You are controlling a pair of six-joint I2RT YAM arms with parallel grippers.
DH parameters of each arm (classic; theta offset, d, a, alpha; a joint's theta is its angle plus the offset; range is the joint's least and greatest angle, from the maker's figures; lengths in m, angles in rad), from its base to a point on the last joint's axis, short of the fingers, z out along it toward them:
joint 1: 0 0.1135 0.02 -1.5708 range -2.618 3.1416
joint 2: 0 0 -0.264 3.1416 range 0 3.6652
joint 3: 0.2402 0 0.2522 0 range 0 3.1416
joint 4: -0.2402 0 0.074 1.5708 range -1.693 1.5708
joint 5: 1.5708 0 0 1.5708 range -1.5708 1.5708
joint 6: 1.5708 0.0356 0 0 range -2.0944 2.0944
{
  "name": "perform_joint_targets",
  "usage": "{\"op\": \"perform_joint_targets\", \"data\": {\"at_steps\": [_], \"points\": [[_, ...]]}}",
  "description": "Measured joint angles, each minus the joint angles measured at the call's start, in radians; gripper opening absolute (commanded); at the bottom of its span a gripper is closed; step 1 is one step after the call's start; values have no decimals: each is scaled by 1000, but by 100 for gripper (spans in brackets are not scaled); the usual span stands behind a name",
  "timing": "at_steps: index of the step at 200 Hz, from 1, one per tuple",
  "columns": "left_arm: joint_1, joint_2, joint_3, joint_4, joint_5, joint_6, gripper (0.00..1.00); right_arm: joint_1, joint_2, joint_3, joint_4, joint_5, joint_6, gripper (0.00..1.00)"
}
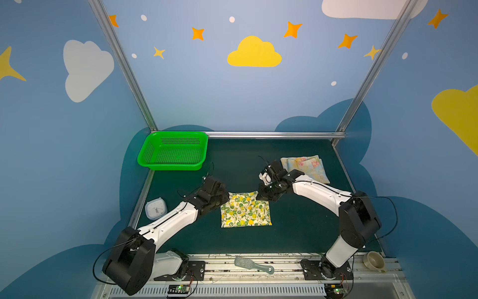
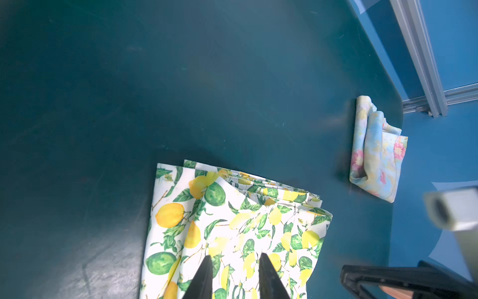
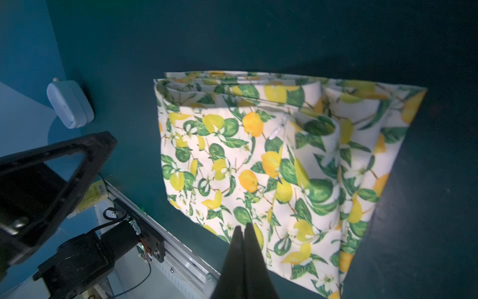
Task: Fold and stack skirts
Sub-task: Rotate the skirt at the center of the table, then smooth out the skirt at the center of the table, then pick up the skirt from the center of the table.
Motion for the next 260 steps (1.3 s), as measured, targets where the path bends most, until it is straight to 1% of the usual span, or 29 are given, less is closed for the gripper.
{"op": "perform_joint_targets", "data": {"at_steps": [13,25,49,64,86,124,159,181,194,216,235,245,260], "points": [[-3,33,2,19,10,-4,27,-21,39,11,2,-24,-14,0],[-7,85,10,40,27,-13,25,-46,80,11,1,-42,-24,0],[-15,196,29,86,40,-24,22,-93,161,13,0,-72,-40,0],[-18,249,30,113,37,-39,18,-118,194,13,1,-86,-48,0],[-12,316,30,139,25,-59,17,-144,218,13,11,-100,-63,0],[6,333,17,196,0,-84,16,-171,248,13,26,-113,-80,0],[10,332,13,211,-16,-70,16,-177,253,11,29,-117,-92,0],[10,317,14,199,-26,-41,17,-179,229,-15,34,-123,-91,0],[8,299,27,161,-35,-20,16,-185,187,-47,30,-134,-90,0],[-13,274,111,58,-66,17,16,-211,78,-103,23,-159,-87,0],[-58,264,194,14,-83,39,17,-244,-9,-136,21,-191,-91,0],[-91,261,222,8,-82,40,17,-264,-35,-145,15,-217,-99,7],[-142,264,241,8,-79,32,17,-291,-41,-154,9,-254,-117,14]]}}
